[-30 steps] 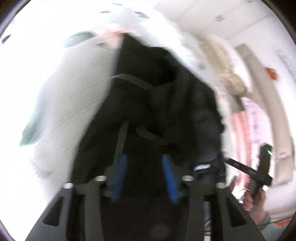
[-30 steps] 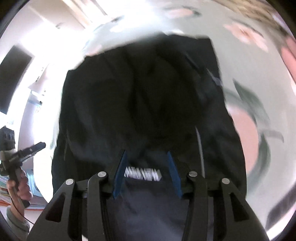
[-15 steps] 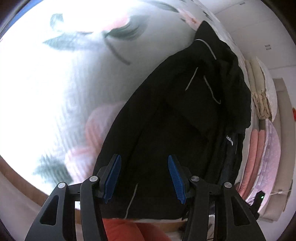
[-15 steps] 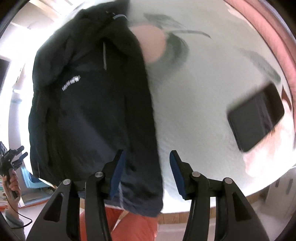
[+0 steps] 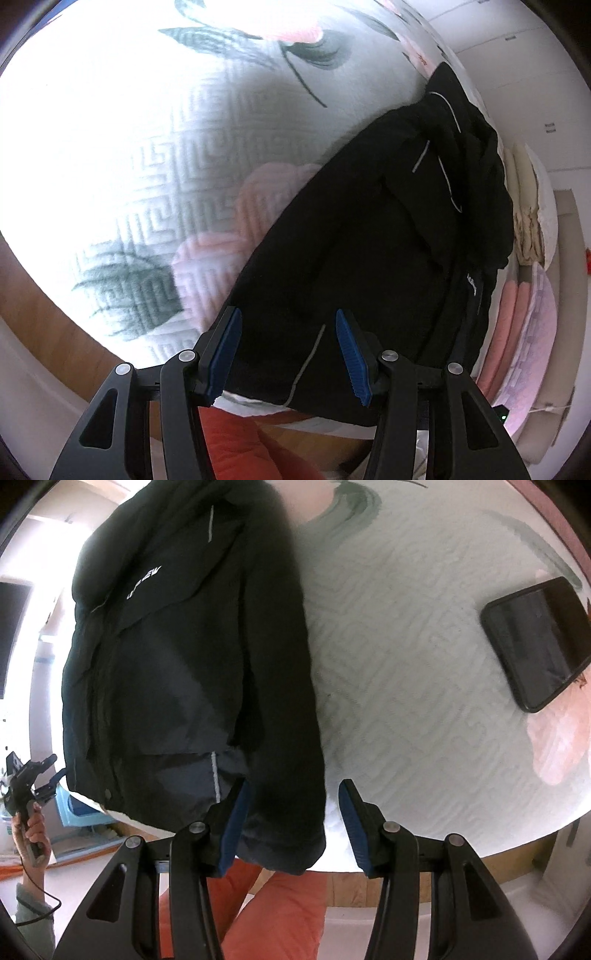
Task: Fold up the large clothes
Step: 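Lift the jacket off the bed with both grippers, holding it hanging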
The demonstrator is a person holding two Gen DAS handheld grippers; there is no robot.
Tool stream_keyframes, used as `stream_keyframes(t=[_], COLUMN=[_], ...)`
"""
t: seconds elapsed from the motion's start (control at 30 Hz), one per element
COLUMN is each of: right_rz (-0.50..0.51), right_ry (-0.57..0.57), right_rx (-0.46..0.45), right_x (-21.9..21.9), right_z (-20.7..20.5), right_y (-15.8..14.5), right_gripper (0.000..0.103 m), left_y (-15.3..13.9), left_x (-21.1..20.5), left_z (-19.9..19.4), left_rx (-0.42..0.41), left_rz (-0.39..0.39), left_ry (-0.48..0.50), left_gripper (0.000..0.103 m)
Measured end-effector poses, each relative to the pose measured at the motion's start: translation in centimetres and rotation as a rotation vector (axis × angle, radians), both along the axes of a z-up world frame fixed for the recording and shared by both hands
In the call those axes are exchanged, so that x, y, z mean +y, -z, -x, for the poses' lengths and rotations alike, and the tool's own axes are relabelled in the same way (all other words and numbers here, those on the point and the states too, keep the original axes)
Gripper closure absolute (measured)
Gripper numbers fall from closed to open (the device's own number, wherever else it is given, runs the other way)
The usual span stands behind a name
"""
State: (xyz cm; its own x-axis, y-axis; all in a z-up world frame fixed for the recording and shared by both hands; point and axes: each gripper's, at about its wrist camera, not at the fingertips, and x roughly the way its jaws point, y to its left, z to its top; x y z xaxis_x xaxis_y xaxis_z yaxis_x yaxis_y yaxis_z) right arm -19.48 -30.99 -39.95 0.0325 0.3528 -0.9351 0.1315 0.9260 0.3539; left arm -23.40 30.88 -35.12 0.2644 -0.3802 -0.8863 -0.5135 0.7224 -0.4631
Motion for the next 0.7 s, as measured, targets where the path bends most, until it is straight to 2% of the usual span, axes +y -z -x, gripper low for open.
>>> stream_keyframes(t=[0.1,0.2,0.27,0.37,0.47,0.57,0.7], right_rz=[-0.006,-0.017,-0.020,-0.029,-0.042,-0.039,-0.065], right_ry=[-0.013,-0.017,-0.023,-0.027,-0.019,-0.022,0.005], right_rx=[0.006,0.006,0.015,0.032,0.041,0.040,0.052], right_x=[0.0,-0.1,0.4,1.0,1.1,0.9,0.4], right_z=[-0.1,-0.2,-0.4,-0.7,-0.9,-0.9,-0.8], right_y=[0.1,0.0,0.3,0.9,1.3,1.5,2.0], right_gripper=[0.049,0.049,0.046,0.041,0.040,0.039,0.035], left_y=[-0.5,-1.2,-0.8,1.4,4.0,4.2,3.9], left_x=[0.3,1.2,1.7,1.5,0.3,0.0,-0.3], left_z=[0.8,1.6,1.9,1.5,1.1,1.3,1.4], left_rx=[-0.018,-0.014,-0.001,0.018,0.074,0.021,-0.002], left_rz=[0.018,-0.066,-0.082,-0.002,0.007,0.025,0.061], left_ry=[-0.009,-0.021,-0.021,0.015,0.061,0.064,0.079], left_gripper=[0.048,0.036,0.034,0.034,0.034,0.024,0.024])
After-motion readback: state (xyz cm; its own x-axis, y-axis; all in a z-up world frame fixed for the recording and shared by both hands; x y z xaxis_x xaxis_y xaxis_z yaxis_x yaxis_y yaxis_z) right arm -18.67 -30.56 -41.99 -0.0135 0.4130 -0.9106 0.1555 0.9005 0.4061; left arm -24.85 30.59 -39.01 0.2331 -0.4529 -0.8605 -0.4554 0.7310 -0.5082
